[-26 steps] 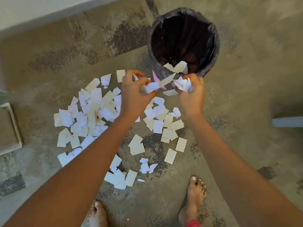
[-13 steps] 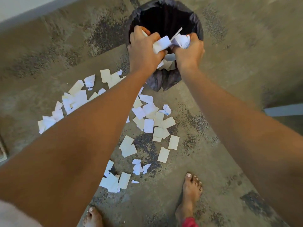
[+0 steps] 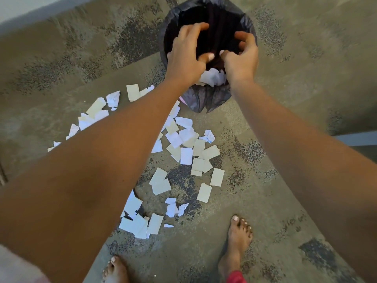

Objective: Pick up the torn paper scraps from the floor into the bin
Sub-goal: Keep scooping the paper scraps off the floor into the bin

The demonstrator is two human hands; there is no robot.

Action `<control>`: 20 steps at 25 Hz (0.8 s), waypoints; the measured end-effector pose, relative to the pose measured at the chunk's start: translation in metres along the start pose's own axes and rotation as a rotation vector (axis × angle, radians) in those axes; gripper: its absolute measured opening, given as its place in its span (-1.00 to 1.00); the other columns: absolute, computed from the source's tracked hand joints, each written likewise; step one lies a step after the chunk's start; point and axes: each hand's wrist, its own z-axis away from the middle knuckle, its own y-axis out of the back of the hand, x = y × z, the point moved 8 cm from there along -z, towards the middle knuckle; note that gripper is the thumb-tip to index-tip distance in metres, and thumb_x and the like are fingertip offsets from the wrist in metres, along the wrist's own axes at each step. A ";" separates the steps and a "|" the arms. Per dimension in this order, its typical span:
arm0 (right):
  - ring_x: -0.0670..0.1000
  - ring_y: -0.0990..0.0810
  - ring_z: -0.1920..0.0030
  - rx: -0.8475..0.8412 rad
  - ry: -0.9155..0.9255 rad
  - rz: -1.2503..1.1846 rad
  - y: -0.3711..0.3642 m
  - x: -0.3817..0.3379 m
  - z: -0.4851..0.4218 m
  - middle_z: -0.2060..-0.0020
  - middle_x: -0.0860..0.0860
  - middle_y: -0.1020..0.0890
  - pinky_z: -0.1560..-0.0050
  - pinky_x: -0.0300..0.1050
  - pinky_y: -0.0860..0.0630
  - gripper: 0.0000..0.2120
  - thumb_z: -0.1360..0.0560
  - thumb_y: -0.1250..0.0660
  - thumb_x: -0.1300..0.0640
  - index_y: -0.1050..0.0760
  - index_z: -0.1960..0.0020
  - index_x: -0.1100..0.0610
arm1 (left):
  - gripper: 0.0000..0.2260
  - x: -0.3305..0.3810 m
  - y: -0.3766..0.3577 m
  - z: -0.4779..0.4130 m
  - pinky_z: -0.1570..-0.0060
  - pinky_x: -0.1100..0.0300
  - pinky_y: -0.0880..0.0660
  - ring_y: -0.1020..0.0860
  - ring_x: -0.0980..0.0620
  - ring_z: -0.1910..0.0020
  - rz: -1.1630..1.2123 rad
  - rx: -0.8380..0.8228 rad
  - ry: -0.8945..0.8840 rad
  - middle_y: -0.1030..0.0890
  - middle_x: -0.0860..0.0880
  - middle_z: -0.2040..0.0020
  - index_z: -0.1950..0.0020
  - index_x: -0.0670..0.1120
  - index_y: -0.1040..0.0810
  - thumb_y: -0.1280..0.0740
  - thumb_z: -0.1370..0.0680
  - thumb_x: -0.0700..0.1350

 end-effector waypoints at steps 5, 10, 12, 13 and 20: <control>-0.04 -0.53 0.03 0.147 0.122 -0.095 0.018 0.003 0.034 0.01 0.03 -0.53 -0.11 -0.09 -0.53 -0.67 -0.34 -0.24 0.34 -0.50 -0.04 0.07 | -0.71 -0.022 0.032 0.028 -0.06 0.03 -0.50 -0.53 0.05 -0.10 -0.008 0.191 0.021 -0.59 0.07 -0.13 -0.26 -0.02 -0.49 -0.18 -0.56 -0.21; 0.10 -0.45 -0.03 0.256 0.214 0.017 0.024 0.039 0.099 0.02 0.01 -0.44 0.02 -0.40 -0.33 -0.69 -0.35 -0.22 0.37 -0.44 -0.03 0.11 | -0.76 -0.087 0.053 0.098 -0.03 0.01 -0.47 -0.49 -0.02 -0.08 -0.174 0.321 0.147 -0.56 0.01 -0.10 -0.20 -0.02 -0.50 -0.15 -0.59 -0.13; 0.13 -0.43 -0.04 0.255 0.182 0.052 0.020 0.070 0.129 -0.02 0.06 -0.43 0.02 -0.41 -0.29 -0.70 -0.36 -0.22 0.38 -0.43 -0.07 0.18 | -0.79 -0.117 0.054 0.136 -0.07 0.00 -0.45 -0.48 -0.07 -0.11 -0.240 0.320 0.207 -0.54 -0.04 -0.12 -0.20 -0.04 -0.49 -0.18 -0.59 -0.12; 0.13 -0.43 -0.04 0.226 0.174 0.078 0.014 0.089 0.144 -0.02 0.07 -0.43 0.00 -0.34 -0.31 -0.69 -0.36 -0.21 0.38 -0.43 -0.07 0.19 | -0.80 -0.133 0.052 0.158 -0.09 -0.01 -0.44 -0.47 -0.09 -0.13 -0.260 0.298 0.234 -0.53 -0.06 -0.14 -0.19 -0.05 -0.49 -0.20 -0.59 -0.13; 0.18 -0.51 -0.10 -0.446 0.125 0.647 -0.052 0.259 0.251 -0.05 0.13 -0.54 -0.11 0.09 -0.49 -0.75 -0.49 -0.30 0.28 -0.51 -0.15 0.13 | -0.81 -0.220 -0.019 0.322 0.00 -0.06 -0.47 -0.54 -0.15 -0.04 -0.284 -0.130 0.317 -0.59 -0.09 -0.03 -0.11 -0.06 -0.54 -0.33 -0.53 -0.04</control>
